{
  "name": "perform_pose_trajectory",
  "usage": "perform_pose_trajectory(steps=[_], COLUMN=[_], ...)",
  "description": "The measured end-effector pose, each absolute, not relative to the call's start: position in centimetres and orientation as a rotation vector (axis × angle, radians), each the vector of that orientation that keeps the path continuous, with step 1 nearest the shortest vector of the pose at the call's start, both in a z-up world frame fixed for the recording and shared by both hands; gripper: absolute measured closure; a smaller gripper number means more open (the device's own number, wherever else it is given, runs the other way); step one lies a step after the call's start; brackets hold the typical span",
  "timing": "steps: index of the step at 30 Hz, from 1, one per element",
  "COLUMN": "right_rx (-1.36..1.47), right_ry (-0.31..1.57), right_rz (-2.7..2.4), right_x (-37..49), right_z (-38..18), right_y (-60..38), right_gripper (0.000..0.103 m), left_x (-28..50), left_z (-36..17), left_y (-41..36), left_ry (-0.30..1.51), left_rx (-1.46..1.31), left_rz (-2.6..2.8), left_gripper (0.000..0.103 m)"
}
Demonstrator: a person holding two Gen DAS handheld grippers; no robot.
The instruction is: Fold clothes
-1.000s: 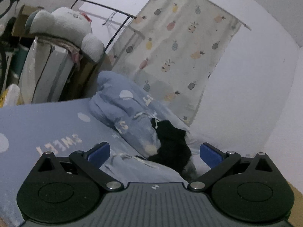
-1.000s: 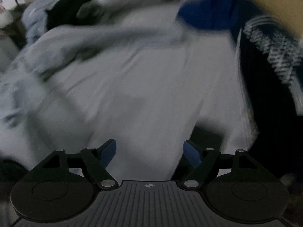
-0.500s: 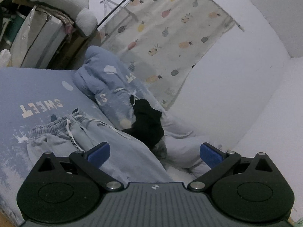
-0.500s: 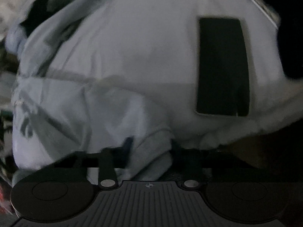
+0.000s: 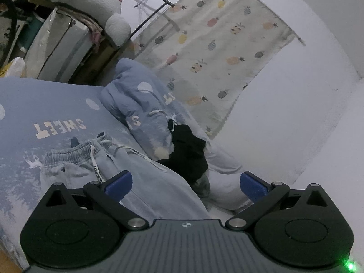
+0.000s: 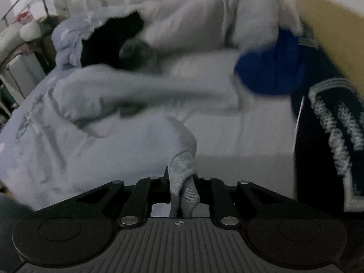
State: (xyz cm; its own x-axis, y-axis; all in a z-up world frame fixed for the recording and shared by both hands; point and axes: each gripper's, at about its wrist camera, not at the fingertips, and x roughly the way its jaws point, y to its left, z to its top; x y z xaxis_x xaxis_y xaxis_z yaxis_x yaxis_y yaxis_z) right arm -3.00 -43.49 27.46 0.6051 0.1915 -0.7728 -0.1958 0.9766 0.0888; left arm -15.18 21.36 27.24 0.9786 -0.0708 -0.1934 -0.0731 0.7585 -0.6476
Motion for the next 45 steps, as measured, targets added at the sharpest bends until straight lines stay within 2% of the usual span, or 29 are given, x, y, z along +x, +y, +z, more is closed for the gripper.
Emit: perform_pose_trajectory(steps=[4, 10, 14, 17, 19, 23, 24, 29, 33, 43, 45], right_rx=[-0.025, 0.050, 0.085, 0.081, 0.078, 0.072, 0.070, 0.062, 0.073, 0.103, 0.100], right_ry=[0.950, 1.161, 1.224, 1.169, 1.128, 1.047, 1.027, 0.925, 0.857, 0.910, 0.926], right_rz=[0.182, 0.103, 0.000, -0.003, 0.000, 0.006, 0.008, 0.016, 0.057, 0.158, 0.162], right_x=[2.2, 5.6, 5.3, 3.2, 1.8, -1.1, -1.8, -5.4, -8.3, -11.2, -11.5], right_z=[25.6, 15.6, 10.1, 11.4, 12.5, 14.6, 15.1, 17.7, 19.1, 16.4, 16.3], right_y=[-45.1, -47.7, -48.9, -47.7, -46.8, -44.9, -44.4, -42.1, -38.9, -28.9, -27.4], right_gripper=[0.088, 0.086, 0.075, 0.067, 0.065, 0.041, 0.038, 0.034, 0.024, 0.023, 0.023], left_x=[-14.3, -13.0, -12.6, -12.8, -13.1, -13.9, -14.1, -14.8, -14.0, -9.7, -8.4], left_z=[27.0, 26.6, 27.1, 27.6, 27.8, 27.3, 27.1, 24.3, 20.0, 12.5, 11.5], left_y=[20.2, 18.7, 18.3, 18.7, 19.5, 21.7, 22.4, 27.4, 32.0, 36.3, 36.8], left_ry=[0.242, 0.292, 0.312, 0.301, 0.296, 0.293, 0.296, 0.326, 0.367, 0.473, 0.468], left_rx=[-0.702, -0.650, -0.611, -0.596, -0.597, -0.600, -0.604, -0.691, -0.876, -0.980, -0.980], left_rz=[-0.015, -0.016, 0.013, 0.047, 0.081, 0.161, 0.171, 0.256, 0.285, 0.308, 0.302], left_gripper=[0.000, 0.000, 0.000, 0.000, 0.000, 0.000, 0.000, 0.000, 0.000, 0.000, 0.005])
